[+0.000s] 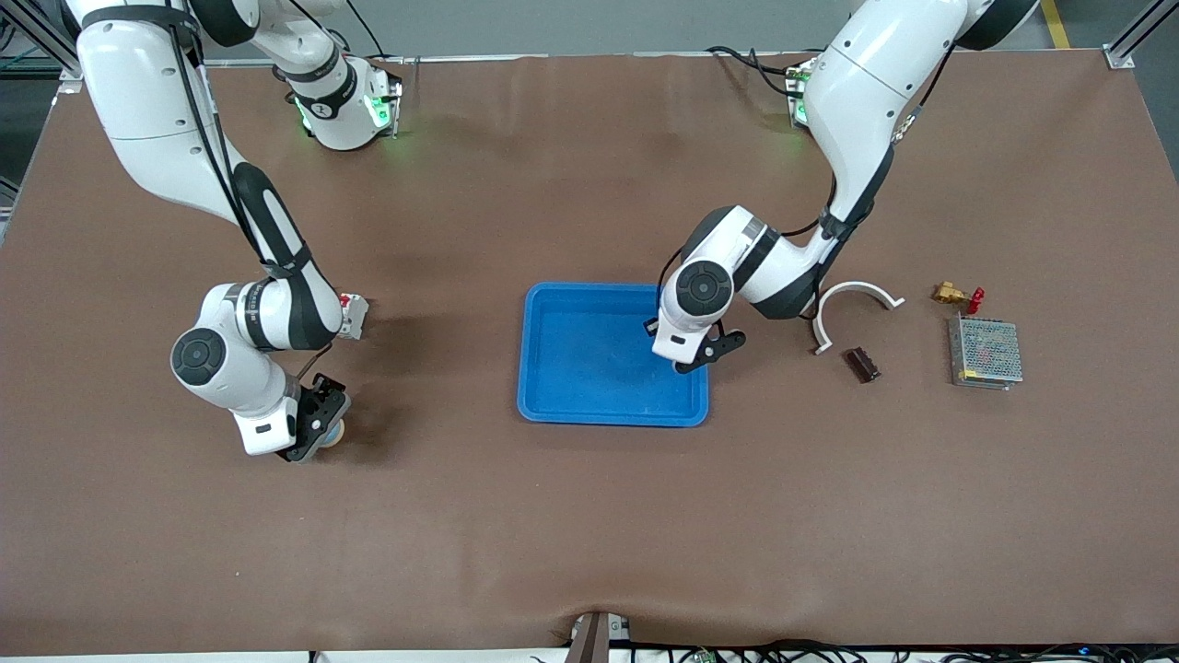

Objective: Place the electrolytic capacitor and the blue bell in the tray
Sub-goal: 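Lower the capacitor into the blue tray with the left gripper and release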

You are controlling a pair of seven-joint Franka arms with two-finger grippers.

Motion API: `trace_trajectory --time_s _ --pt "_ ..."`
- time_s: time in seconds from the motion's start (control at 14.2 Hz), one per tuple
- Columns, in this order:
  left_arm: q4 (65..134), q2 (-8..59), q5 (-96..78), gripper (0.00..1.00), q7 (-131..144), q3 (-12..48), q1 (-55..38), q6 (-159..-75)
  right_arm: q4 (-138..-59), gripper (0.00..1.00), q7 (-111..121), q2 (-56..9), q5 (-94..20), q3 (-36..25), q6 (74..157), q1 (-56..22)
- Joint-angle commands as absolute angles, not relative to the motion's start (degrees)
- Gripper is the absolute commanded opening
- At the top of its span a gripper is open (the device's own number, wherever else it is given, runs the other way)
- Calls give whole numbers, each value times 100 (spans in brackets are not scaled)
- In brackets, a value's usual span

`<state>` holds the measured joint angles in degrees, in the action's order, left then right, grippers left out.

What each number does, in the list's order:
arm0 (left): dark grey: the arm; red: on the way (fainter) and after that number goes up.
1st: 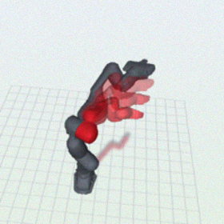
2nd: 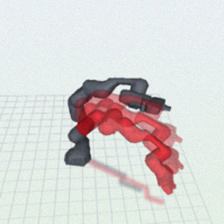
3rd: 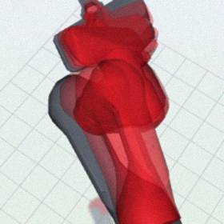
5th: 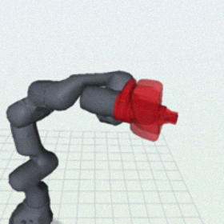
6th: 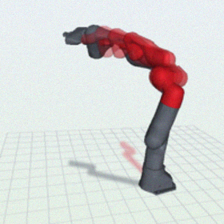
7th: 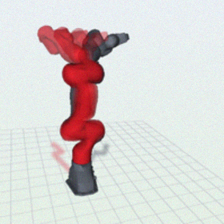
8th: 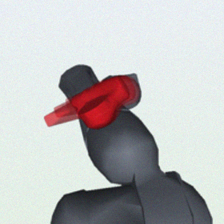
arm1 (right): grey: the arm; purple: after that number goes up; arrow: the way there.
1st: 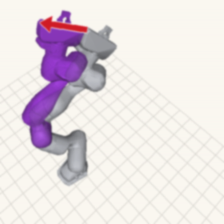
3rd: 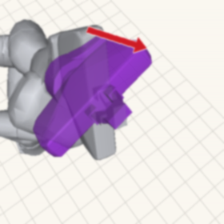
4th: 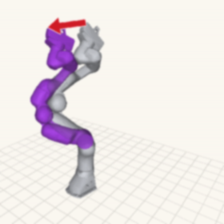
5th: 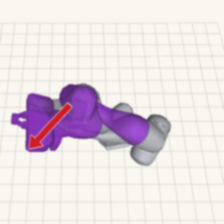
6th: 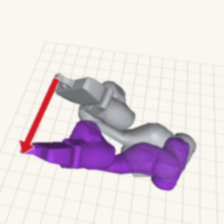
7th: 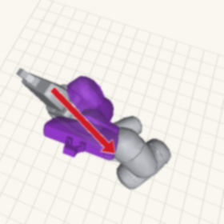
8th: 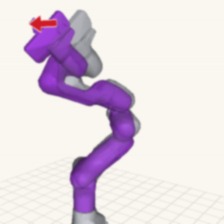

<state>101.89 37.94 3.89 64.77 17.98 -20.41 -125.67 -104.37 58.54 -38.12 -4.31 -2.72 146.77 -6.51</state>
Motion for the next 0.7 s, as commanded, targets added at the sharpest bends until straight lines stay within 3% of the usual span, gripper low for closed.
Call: trace_trajectory --time_s 0.0,0.07,0.35,0.42,0.63 --pt "9932 3990 466 56 6688 1767 -2101 -12524 -10301 100 6003 -3946 -571 -185 14722 -536" --pt "9914 3990 501 100 6680 1767 -2109 -12524 -10301 100 5994 -3946 -580 -185 14722 -536" --pt "9800 3842 501 100 6767 1767 -2153 -12332 -10301 96 6012 -3946 -580 -185 14704 -527" --pt "9721 3771 492 100 6759 1775 -2162 -12122 -10283 67 5986 -3946 -580 -185 14669 -519" --pt "9222 3648 492 100 6759 1793 -2145 -11332 -10239 61 5977 -3946 -702 -176 14651 -475"
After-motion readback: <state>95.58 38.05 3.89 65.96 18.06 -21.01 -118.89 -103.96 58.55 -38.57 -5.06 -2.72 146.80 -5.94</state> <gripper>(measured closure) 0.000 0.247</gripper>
